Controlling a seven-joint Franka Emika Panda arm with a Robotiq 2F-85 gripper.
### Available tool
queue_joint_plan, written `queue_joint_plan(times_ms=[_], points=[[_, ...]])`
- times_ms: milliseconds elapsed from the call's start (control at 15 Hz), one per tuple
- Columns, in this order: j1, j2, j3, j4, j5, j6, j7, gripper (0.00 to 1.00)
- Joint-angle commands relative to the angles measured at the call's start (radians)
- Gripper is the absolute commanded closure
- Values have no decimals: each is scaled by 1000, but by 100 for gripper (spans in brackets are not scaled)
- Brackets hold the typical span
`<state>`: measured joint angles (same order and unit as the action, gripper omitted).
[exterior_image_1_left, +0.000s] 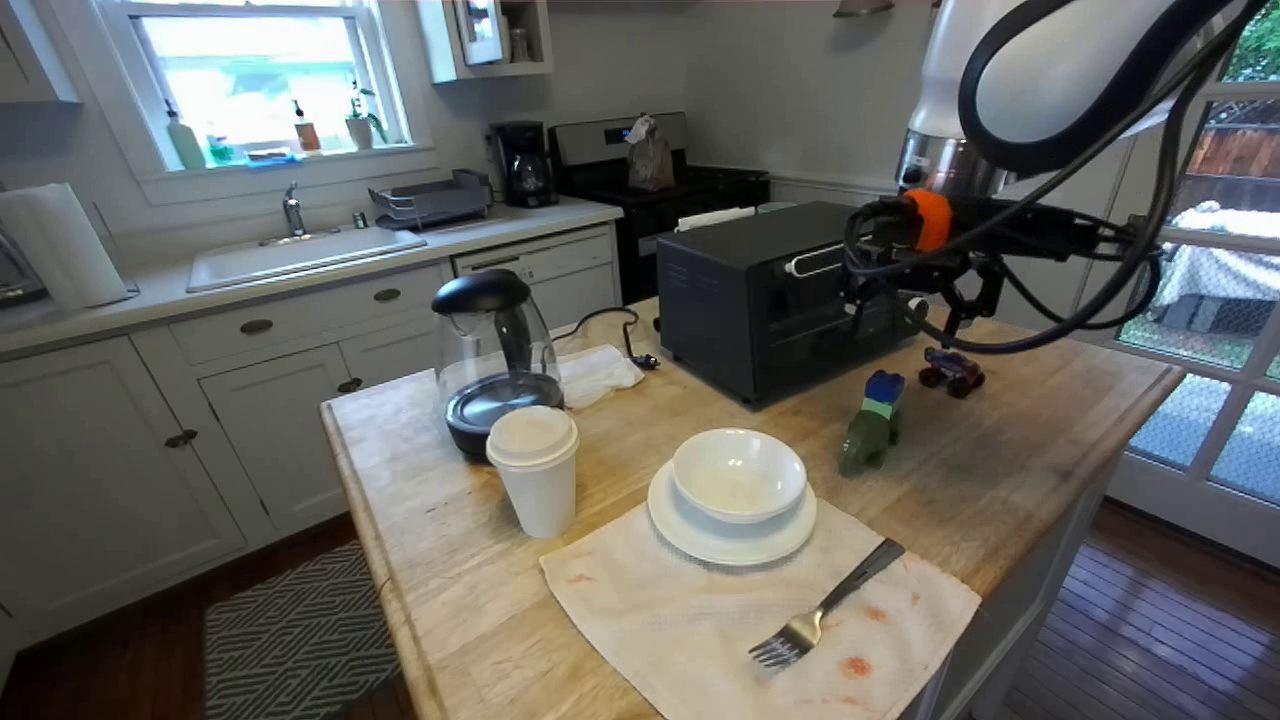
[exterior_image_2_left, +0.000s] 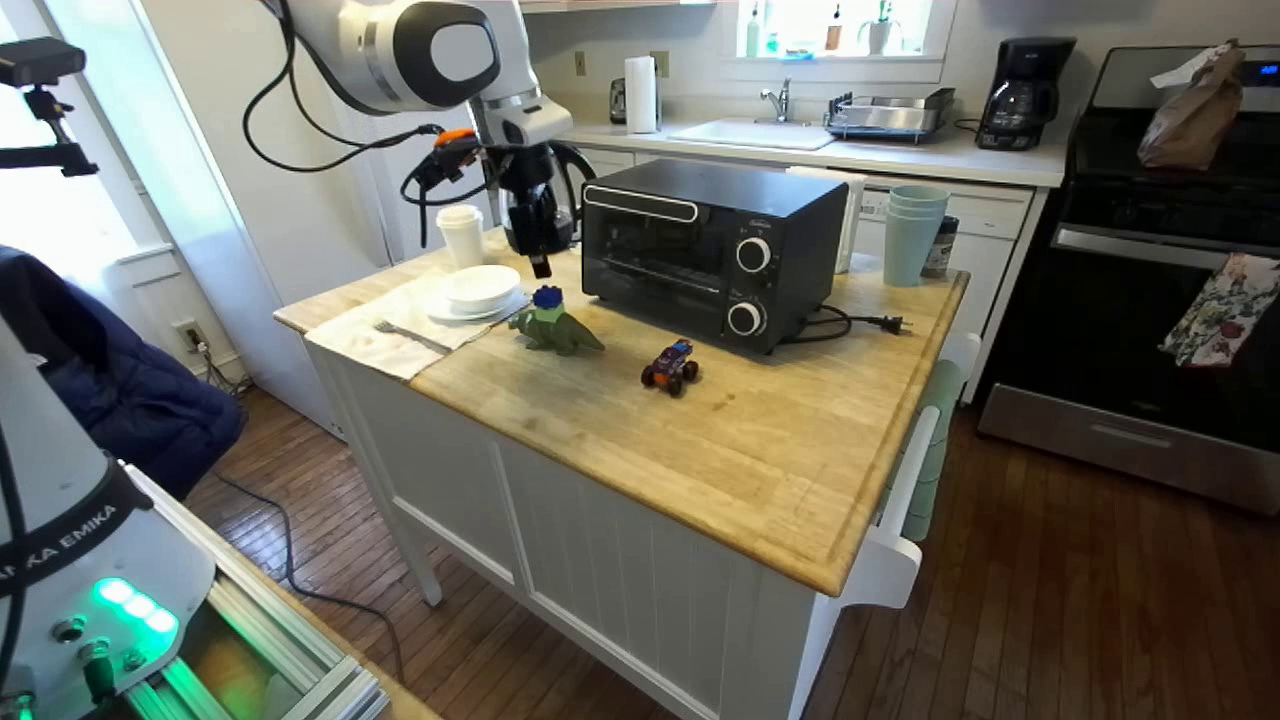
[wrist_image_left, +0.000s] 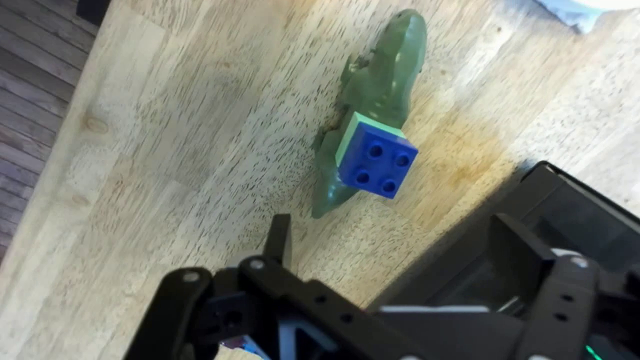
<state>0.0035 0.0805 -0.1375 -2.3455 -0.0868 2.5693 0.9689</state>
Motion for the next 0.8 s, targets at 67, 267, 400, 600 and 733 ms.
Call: queue_joint_plan(times_ms=[67, 267, 400, 600, 733], points=[[-22, -66, 20, -11, -51, -50, -220, 0], [-24, -84, 29, -8, -13, -83, -350, 0], [-26, -81, 31, -5, -3, -102, -389, 0], [-26, -62, 33, 1, -22, -82, -357, 0], [-27, -62, 33, 1, -22, -83, -362, 0]])
